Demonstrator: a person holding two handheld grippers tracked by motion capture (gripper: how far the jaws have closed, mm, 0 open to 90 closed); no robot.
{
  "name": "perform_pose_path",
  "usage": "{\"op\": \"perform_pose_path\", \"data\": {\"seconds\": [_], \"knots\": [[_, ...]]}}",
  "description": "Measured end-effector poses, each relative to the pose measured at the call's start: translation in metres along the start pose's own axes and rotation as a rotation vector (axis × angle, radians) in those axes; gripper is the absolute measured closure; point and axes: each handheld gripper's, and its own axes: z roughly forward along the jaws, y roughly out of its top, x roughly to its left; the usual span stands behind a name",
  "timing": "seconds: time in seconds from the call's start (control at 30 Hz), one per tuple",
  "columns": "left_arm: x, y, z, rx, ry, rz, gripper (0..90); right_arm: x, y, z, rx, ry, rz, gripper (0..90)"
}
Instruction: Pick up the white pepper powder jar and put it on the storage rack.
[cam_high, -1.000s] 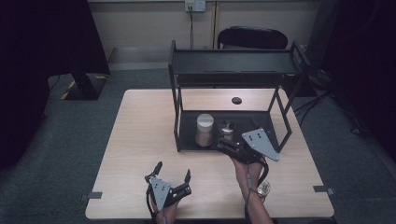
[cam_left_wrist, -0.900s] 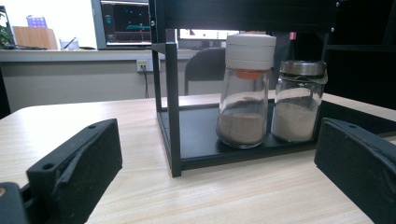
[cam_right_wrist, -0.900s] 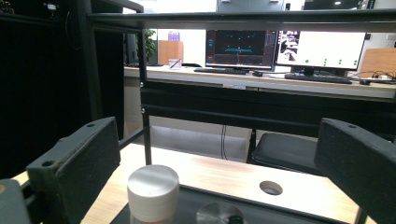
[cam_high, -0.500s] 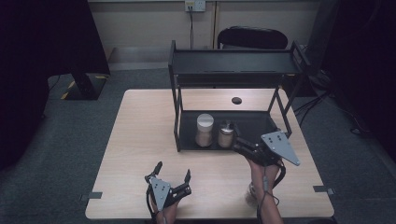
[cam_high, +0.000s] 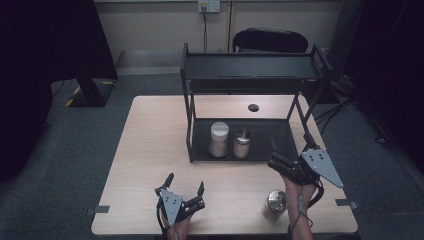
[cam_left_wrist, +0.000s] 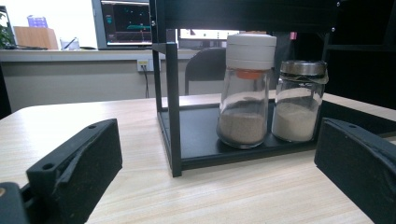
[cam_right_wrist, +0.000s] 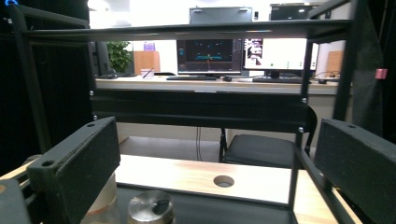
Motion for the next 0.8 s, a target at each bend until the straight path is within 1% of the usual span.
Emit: {"op": "perform_pose_path", "data": {"seconds": [0.2, 0.3, 0.47, 0.53, 0.8], "knots": [[0.000, 0.000, 0.000, 0.000, 0.001, 0.000, 0.3, -0.007, -0.004, -0.006, 0.001, -0.019, 0.013, 0.0], [0.000, 0.000, 0.000, 0.000, 0.001, -0.001, 0.3, -0.010, -0.008, -0.009, -0.011, -0.030, 0.023, 0.0], [0.000, 0.000, 0.000, 0.000, 0.002, 0.000, 0.3, -0.015, -0.012, -0.012, -0.017, -0.041, 0.007, 0.5], [0.000, 0.000, 0.000, 0.000, 0.002, 0.000, 0.3, -0.017, -0.013, -0.014, -0.020, -0.043, 0.020, 0.4], [0.000, 0.000, 0.000, -0.001, 0.002, -0.001, 0.3, -0.021, -0.023, -0.018, -0.013, -0.060, 0.017, 0.0]]}}
